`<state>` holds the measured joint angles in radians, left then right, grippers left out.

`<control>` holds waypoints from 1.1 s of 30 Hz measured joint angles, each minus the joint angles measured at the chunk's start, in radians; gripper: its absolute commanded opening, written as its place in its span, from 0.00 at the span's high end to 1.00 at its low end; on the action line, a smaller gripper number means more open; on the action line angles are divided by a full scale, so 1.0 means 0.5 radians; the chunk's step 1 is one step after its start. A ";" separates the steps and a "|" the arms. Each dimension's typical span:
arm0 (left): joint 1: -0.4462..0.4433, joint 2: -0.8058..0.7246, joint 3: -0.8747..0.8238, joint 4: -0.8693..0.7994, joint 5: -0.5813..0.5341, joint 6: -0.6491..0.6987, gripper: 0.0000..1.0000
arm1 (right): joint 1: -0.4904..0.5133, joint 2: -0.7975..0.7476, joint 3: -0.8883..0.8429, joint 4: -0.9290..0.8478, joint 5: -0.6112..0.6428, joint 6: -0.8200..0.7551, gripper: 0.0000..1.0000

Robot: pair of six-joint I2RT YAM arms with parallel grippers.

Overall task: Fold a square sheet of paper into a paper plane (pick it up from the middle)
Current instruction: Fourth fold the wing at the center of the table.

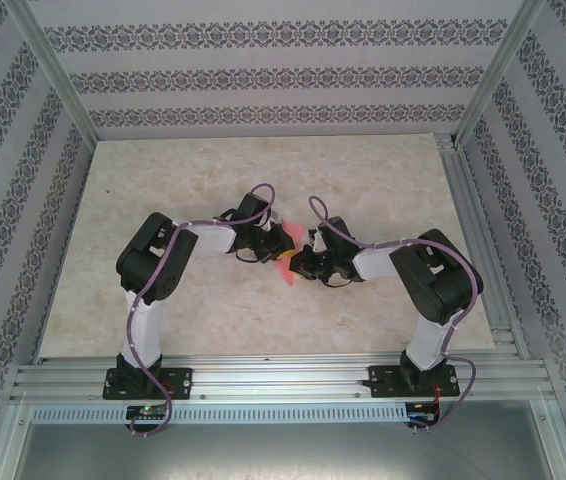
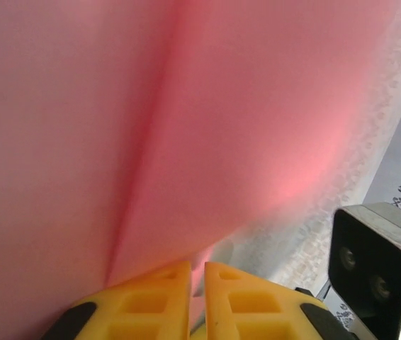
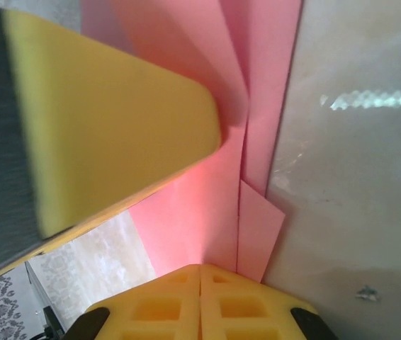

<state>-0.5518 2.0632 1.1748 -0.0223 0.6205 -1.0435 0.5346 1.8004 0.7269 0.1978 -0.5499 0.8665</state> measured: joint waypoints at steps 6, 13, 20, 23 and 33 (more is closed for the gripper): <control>-0.001 0.000 -0.002 0.001 -0.008 0.000 0.86 | 0.000 -0.137 -0.024 -0.095 -0.021 0.002 0.91; -0.001 0.000 -0.002 0.000 -0.008 0.000 0.86 | 0.023 -0.154 -0.031 -0.070 -0.093 0.043 0.92; -0.001 0.000 -0.002 -0.001 -0.008 0.002 0.86 | 0.040 -0.004 -0.059 0.039 -0.127 0.107 0.94; -0.001 0.000 -0.002 -0.001 -0.008 0.002 0.86 | 0.039 -0.014 -0.074 0.063 -0.122 0.114 0.93; -0.001 0.000 0.000 -0.004 -0.008 0.009 0.86 | 0.108 -0.301 0.073 -0.373 -0.018 -0.008 0.91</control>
<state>-0.5522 2.0632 1.1748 -0.0242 0.6163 -1.0389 0.5888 1.6497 0.7635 0.0113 -0.5591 0.8623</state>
